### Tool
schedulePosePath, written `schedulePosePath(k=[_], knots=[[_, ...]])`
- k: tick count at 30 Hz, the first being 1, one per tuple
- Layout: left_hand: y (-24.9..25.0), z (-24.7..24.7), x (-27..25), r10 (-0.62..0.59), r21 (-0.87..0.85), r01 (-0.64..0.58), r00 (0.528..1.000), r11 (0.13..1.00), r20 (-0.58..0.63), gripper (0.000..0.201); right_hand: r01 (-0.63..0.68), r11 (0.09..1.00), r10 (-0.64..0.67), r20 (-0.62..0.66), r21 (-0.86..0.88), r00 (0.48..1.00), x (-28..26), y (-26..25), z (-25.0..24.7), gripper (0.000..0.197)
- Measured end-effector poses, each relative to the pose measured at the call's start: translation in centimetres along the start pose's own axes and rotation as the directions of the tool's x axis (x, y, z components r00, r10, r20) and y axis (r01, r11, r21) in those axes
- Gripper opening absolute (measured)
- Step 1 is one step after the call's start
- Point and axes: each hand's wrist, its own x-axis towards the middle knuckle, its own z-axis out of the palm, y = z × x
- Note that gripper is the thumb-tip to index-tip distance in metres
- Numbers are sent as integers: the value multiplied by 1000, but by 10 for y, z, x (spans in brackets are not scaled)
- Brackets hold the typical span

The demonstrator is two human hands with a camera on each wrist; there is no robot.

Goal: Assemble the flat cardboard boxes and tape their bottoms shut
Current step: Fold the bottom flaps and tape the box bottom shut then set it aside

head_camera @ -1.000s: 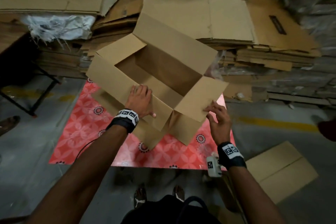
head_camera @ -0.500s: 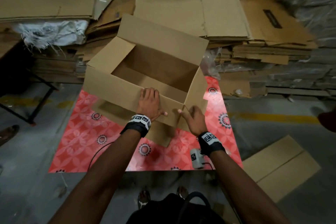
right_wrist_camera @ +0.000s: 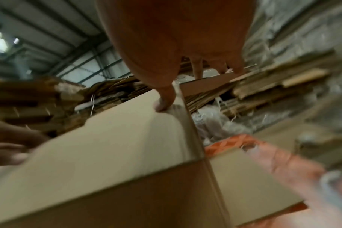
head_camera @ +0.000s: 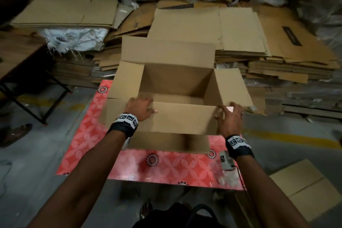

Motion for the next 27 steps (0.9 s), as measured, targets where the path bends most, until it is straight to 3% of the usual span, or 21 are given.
schedulePosePath(k=[8, 11, 14, 17, 18, 20, 22, 24, 25, 27], knots=[[71, 1, -22, -67, -82, 58, 992, 995, -103, 54, 200, 980, -196, 195, -5, 961, -12, -82, 40, 44], [95, 0, -29, -47, -116, 34, 993, 993, -108, 47, 157, 980, -182, 233, 122, 955, -28, -116, 44, 32], [91, -1, -34, 82, -200, -94, 994, 975, -71, 41, 85, 971, -145, 270, 222, 952, -33, -119, 42, 28], [56, 0, -31, 313, -432, -269, 949, 861, 33, 53, 101, 962, -173, 281, 254, 944, -26, -93, 37, 36], [45, 0, -30, 370, -440, -309, 927, 843, 58, 56, 107, 960, -181, 283, 258, 942, -22, -87, 33, 37], [28, 1, -27, 394, -311, -342, 911, 887, 123, 54, 134, 964, -200, 295, 228, 934, -19, -85, 28, 37], [22, -2, -23, 404, -195, -377, 906, 905, 124, 57, 257, 952, -302, 375, 167, 876, -26, -99, 26, 47], [21, -16, -18, 430, -218, -414, 903, 884, 29, 58, 415, 902, -419, 467, 118, 779, -41, -120, 31, 58], [18, -25, -17, 412, -262, -403, 911, 877, -20, 55, 455, 886, -437, 488, 90, 755, -48, -129, 33, 59], [7, -44, -15, 340, -277, -355, 935, 893, -105, 59, 451, 891, -414, 491, 48, 767, -55, -143, 36, 56]])
